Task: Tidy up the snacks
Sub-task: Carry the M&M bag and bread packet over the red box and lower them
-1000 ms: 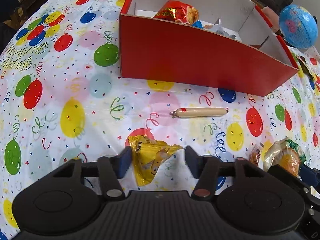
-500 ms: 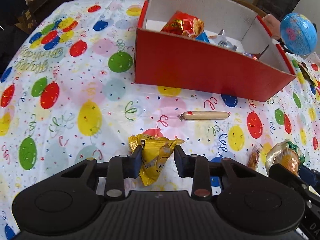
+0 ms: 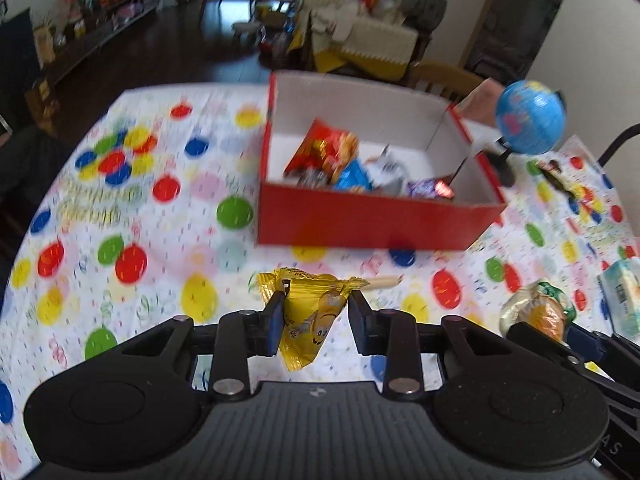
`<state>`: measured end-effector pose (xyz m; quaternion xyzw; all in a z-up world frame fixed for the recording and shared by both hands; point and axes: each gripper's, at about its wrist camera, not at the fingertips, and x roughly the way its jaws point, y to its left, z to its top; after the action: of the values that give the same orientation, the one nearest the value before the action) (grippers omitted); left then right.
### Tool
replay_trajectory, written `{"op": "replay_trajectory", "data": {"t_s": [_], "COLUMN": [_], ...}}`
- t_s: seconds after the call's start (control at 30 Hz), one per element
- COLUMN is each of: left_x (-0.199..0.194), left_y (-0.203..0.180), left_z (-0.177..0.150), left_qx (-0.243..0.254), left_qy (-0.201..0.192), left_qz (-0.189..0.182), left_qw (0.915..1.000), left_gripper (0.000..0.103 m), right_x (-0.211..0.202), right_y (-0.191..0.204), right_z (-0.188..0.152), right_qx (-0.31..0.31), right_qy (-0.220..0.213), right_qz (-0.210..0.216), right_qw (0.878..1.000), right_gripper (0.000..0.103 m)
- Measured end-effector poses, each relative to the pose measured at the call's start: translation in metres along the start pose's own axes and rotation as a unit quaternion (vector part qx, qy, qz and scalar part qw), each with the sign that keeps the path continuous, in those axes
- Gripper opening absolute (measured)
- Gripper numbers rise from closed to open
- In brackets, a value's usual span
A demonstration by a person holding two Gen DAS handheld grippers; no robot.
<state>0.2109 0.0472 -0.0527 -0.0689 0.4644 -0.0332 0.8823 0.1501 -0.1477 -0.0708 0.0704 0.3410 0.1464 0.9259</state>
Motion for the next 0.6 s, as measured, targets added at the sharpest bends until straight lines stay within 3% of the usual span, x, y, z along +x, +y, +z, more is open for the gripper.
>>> {"op": "replay_trajectory", "data": {"t_s": [0.3,0.6], "left_x": [-0.026,-0.013], "left_y": [-0.016,-0.026], "left_z": [0.032,0.071], "left_qx": [0.026,0.028], "left_qy": [-0.048,-0.063], "left_qz": [-0.013,-0.016], "left_qw": [0.9984,0.9975], "left_gripper": [0.033,0.033], "right_x": [-0.01,0.013], "right_y": [0.001,-0.013], "right_z": [0.034,0.076], "right_qx": [-0.007,-0.009], "right_qy": [-0.036,-0.048], "right_qz": [-0.005,-0.014], "right_qw": [0.999,0.999], "right_gripper": [0.037,0.037]}}
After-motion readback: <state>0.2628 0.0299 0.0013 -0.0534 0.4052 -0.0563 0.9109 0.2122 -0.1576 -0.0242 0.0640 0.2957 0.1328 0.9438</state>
